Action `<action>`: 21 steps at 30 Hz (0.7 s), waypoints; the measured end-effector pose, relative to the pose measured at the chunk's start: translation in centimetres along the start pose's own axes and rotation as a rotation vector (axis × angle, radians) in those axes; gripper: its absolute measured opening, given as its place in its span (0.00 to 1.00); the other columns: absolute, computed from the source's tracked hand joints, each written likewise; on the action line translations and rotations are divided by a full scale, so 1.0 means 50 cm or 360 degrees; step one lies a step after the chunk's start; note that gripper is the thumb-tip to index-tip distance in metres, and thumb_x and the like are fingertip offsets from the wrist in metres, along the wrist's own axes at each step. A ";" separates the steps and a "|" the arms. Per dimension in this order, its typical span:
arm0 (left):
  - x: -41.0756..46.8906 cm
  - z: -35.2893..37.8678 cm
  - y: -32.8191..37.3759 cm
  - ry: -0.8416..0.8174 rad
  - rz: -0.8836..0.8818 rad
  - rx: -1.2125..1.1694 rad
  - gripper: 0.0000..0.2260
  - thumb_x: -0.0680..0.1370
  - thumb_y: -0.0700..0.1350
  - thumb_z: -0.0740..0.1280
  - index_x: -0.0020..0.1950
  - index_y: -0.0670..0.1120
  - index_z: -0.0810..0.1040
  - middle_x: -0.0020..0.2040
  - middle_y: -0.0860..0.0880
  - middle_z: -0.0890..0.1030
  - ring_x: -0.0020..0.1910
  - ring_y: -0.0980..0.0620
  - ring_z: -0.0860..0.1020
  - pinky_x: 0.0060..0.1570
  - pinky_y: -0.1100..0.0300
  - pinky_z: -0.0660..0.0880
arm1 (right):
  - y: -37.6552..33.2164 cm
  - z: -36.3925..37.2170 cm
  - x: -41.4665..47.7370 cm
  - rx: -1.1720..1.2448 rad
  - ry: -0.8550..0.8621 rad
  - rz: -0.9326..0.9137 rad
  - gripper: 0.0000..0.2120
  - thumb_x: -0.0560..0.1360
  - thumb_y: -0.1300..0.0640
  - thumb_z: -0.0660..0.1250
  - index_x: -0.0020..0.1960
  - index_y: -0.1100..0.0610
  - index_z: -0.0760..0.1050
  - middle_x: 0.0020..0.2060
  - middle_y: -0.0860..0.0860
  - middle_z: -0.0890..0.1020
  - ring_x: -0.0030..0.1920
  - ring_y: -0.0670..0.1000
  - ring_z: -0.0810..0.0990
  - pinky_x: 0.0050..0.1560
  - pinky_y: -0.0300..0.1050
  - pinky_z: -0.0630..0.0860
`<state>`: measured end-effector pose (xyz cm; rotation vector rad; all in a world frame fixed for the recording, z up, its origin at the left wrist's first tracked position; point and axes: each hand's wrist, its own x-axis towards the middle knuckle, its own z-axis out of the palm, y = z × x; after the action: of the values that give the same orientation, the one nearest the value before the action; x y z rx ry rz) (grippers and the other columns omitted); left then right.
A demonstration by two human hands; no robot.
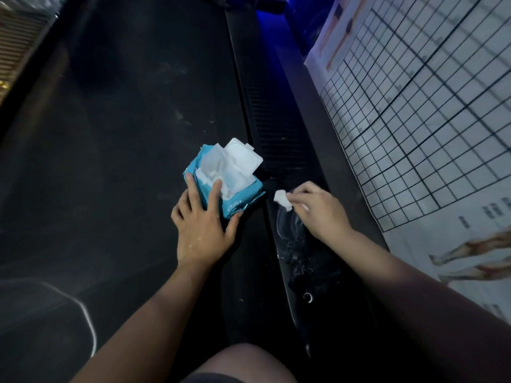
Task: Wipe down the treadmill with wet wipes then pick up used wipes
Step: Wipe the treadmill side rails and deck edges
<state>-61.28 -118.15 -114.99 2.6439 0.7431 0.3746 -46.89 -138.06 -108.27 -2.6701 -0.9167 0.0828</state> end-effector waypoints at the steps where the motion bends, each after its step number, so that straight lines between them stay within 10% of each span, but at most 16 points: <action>1: 0.000 0.001 0.000 0.0001 -0.0029 -0.0014 0.33 0.81 0.65 0.60 0.82 0.53 0.58 0.83 0.37 0.44 0.77 0.33 0.57 0.73 0.34 0.59 | -0.006 -0.004 -0.008 -0.0008 -0.0098 -0.0121 0.09 0.80 0.56 0.69 0.55 0.47 0.85 0.52 0.43 0.80 0.45 0.52 0.81 0.40 0.52 0.78; 9: 0.003 -0.007 0.004 0.0026 -0.0145 -0.0139 0.33 0.85 0.59 0.57 0.85 0.49 0.48 0.83 0.37 0.43 0.79 0.34 0.53 0.74 0.34 0.61 | -0.023 -0.090 -0.051 -0.0056 -0.0732 -0.0073 0.06 0.77 0.53 0.71 0.50 0.44 0.86 0.46 0.37 0.78 0.50 0.43 0.80 0.53 0.48 0.79; 14: -0.018 -0.031 0.004 0.0186 -0.0009 -0.0319 0.32 0.82 0.56 0.66 0.83 0.51 0.59 0.84 0.38 0.48 0.77 0.36 0.56 0.73 0.35 0.57 | -0.066 -0.148 -0.075 0.0538 -0.0138 0.0482 0.06 0.73 0.55 0.75 0.45 0.44 0.85 0.47 0.41 0.85 0.49 0.46 0.83 0.52 0.46 0.80; 18: -0.047 -0.069 0.026 0.0388 0.0499 -0.0575 0.21 0.81 0.58 0.66 0.72 0.53 0.78 0.72 0.46 0.71 0.67 0.43 0.69 0.68 0.44 0.67 | -0.095 -0.150 -0.098 0.1095 0.0045 0.0725 0.06 0.72 0.58 0.77 0.49 0.51 0.86 0.46 0.44 0.85 0.40 0.41 0.79 0.39 0.33 0.71; 21: -0.050 -0.130 0.097 -0.0061 0.0553 -0.1085 0.18 0.80 0.57 0.70 0.68 0.52 0.81 0.57 0.54 0.81 0.54 0.54 0.78 0.60 0.52 0.76 | -0.117 -0.149 -0.102 0.1358 0.0003 0.0791 0.09 0.71 0.60 0.78 0.51 0.53 0.86 0.46 0.47 0.86 0.46 0.42 0.82 0.41 0.32 0.73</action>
<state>-63.44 -121.59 -107.55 2.1017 0.0928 0.5519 -53.19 -138.86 -99.63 -2.0036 -0.1146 0.4654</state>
